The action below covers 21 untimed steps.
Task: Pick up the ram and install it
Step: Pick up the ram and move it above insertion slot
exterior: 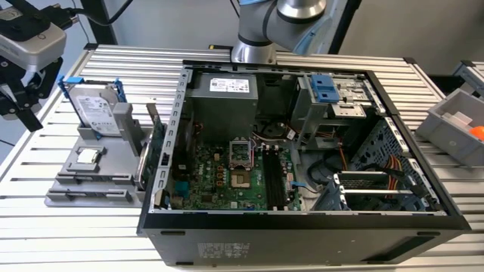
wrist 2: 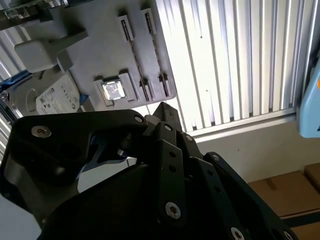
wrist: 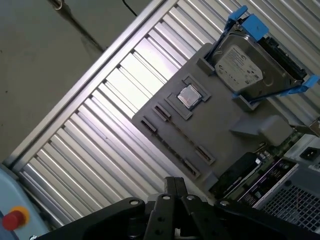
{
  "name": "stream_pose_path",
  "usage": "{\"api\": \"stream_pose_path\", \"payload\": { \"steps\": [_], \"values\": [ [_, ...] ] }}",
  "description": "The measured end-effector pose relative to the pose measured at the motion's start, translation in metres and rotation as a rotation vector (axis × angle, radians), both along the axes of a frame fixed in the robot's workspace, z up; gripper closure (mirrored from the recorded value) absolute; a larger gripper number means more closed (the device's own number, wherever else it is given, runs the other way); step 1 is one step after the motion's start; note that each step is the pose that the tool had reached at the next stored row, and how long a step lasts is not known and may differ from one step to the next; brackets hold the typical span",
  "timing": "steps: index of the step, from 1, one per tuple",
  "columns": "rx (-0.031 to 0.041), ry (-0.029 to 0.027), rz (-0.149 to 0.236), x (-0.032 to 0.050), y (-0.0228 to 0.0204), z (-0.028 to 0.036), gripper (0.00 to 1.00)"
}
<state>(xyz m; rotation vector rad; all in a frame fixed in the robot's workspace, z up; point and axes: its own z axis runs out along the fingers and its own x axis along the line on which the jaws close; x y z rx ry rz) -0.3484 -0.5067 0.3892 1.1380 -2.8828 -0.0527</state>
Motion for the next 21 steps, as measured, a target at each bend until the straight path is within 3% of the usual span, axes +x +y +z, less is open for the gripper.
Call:
{"api": "stream_pose_path", "payload": {
  "steps": [21],
  "values": [
    [0.0,0.0,0.04,0.0,0.0,0.0,1.0]
  ]
}}
